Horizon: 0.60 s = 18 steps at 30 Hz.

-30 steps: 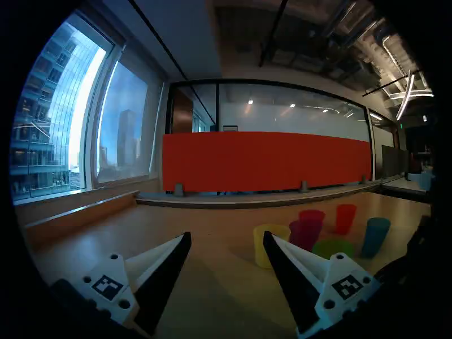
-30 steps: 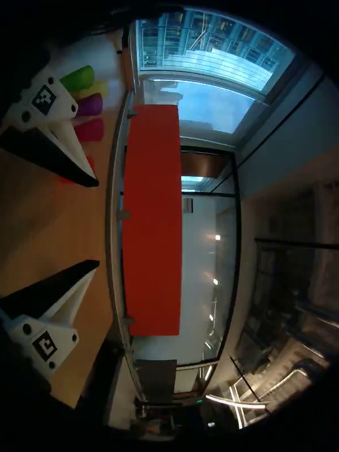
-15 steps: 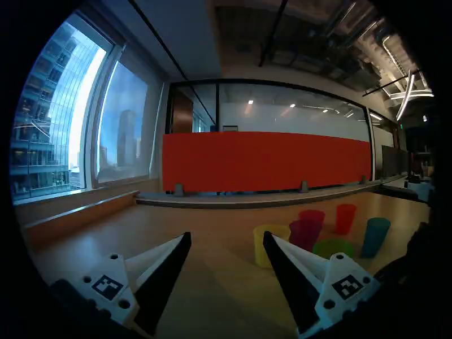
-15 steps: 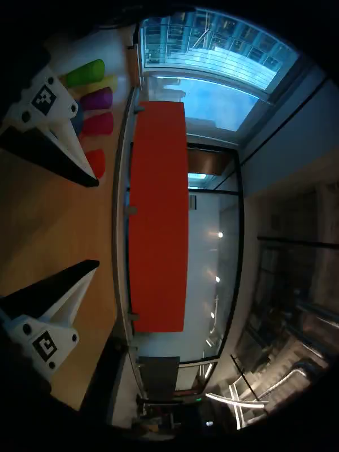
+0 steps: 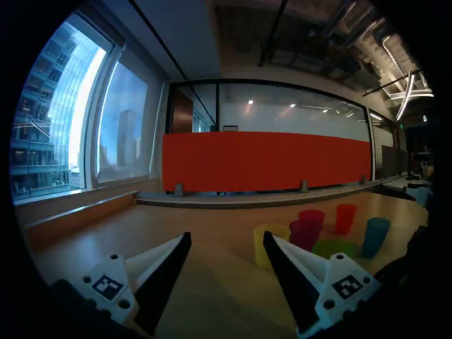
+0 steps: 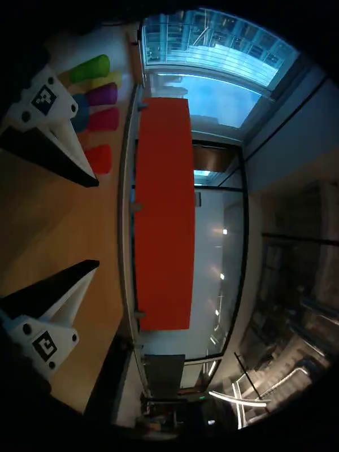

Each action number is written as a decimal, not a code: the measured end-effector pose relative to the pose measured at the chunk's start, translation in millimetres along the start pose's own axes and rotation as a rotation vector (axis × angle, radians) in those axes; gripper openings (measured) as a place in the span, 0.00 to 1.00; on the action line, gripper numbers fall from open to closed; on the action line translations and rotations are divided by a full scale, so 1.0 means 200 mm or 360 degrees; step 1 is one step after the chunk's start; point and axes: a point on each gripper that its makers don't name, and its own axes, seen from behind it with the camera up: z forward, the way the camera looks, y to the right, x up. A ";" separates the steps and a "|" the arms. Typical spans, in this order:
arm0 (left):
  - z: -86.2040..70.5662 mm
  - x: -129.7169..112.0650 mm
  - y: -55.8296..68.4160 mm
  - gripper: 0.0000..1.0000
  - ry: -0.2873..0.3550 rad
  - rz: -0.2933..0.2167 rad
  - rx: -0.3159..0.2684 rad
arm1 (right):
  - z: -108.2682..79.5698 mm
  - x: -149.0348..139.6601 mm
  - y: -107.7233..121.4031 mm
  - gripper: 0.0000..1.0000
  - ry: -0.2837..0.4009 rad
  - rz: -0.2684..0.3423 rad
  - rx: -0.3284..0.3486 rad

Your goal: Pour water

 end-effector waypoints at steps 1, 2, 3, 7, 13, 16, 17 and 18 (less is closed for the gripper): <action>0.00 0.00 0.00 0.94 0.0000 0.0000 0.0000 | 0.00 0.00 0.00 1.00 -0.0003 0.0004 0.0000; 0.00 0.00 0.00 0.94 0.0000 0.0000 0.0000 | 0.00 -0.01 0.00 1.00 -0.0006 0.0008 0.0001; 0.00 0.00 0.00 0.94 0.0000 0.0000 0.0000 | 0.00 -0.01 0.00 1.00 -0.0010 0.0009 0.0001; 0.00 0.00 0.00 0.95 0.0000 0.0000 0.0000 | 0.01 -0.02 0.01 1.00 -0.0030 0.0008 0.0001; 0.00 0.00 0.00 0.95 0.0000 0.0000 0.0000 | 0.02 -0.02 0.01 1.00 -0.0037 0.0006 -0.0005; 0.00 0.00 0.00 0.94 0.0000 0.0000 0.0000 | 0.02 -0.02 0.02 1.00 -0.0037 0.0006 -0.0006; 0.00 0.00 0.00 0.94 0.0000 0.0000 0.0000 | 0.02 -0.02 0.02 1.00 -0.0036 0.0006 -0.0007; 0.00 0.00 0.00 0.95 0.0000 0.0000 0.0000 | 0.02 -0.02 0.02 1.00 -0.0036 0.0005 -0.0007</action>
